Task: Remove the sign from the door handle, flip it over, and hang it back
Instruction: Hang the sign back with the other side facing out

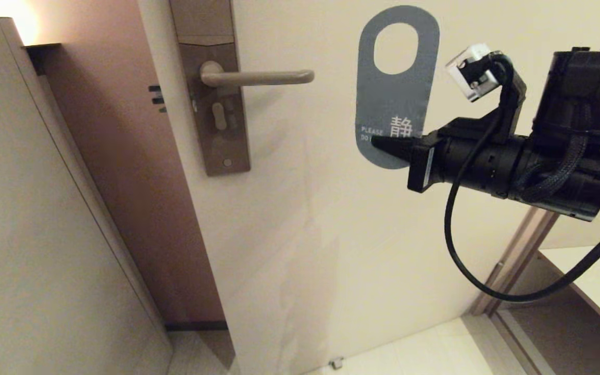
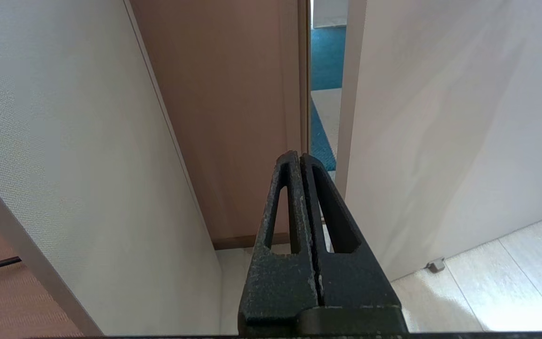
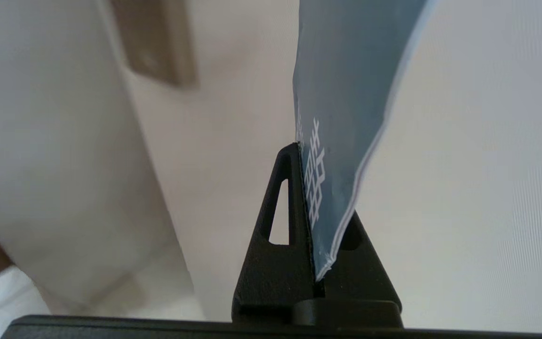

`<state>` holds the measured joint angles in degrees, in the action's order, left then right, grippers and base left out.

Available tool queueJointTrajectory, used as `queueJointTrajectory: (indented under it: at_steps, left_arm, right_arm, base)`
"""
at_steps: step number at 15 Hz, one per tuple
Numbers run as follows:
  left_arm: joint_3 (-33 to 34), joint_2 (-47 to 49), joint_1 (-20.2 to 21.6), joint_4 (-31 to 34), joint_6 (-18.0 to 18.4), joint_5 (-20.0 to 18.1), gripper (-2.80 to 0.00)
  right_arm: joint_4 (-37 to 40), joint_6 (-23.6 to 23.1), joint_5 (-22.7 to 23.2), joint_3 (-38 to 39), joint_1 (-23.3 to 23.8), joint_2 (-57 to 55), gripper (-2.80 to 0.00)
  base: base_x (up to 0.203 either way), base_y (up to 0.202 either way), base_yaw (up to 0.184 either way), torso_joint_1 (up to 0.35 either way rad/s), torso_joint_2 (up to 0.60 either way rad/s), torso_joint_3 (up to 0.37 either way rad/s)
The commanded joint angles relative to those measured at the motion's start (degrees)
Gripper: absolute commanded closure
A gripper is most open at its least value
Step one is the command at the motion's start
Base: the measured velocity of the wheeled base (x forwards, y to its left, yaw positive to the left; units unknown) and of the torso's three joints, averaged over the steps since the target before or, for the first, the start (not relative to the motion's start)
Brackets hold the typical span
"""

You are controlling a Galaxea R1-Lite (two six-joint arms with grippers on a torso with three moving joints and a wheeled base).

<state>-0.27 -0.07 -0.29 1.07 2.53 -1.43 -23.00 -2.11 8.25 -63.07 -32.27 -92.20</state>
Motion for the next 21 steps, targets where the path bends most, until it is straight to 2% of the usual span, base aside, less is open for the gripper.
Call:
queueJointTrajectory:
  at_steps: [1, 5, 12, 21]
  left_arm:
    - [0.00, 0.07, 0.03, -0.02, 0.02, -0.01, 0.00]
    - [0.00, 0.07, 0.03, 0.07, 0.02, 0.02, 0.00]
    - [0.00, 0.07, 0.03, -0.02, 0.02, 0.02, 0.00]
    - [0.00, 0.07, 0.03, 0.07, 0.02, 0.02, 0.00]
  right_arm:
    - [3.20, -0.13, -4.25, -1.95, -2.08, -0.42, 0.00]
    - [9.36, -0.10, -13.30, -7.72, -5.45, -3.12, 0.00]
    - [11.32, -0.09, -21.88, -11.92, -10.19, -7.15, 0.00]
    - [10.98, 0.00, -23.89, -13.66, -11.06, -9.31, 0.00]
  base:
    - [0.000, 0.000, 0.000, 0.000, 0.00, 0.000]
    - [0.000, 0.000, 0.000, 0.000, 0.00, 0.000]
    - [0.000, 0.000, 0.000, 0.000, 0.00, 0.000]
    - [0.000, 0.000, 0.000, 0.000, 0.00, 0.000]
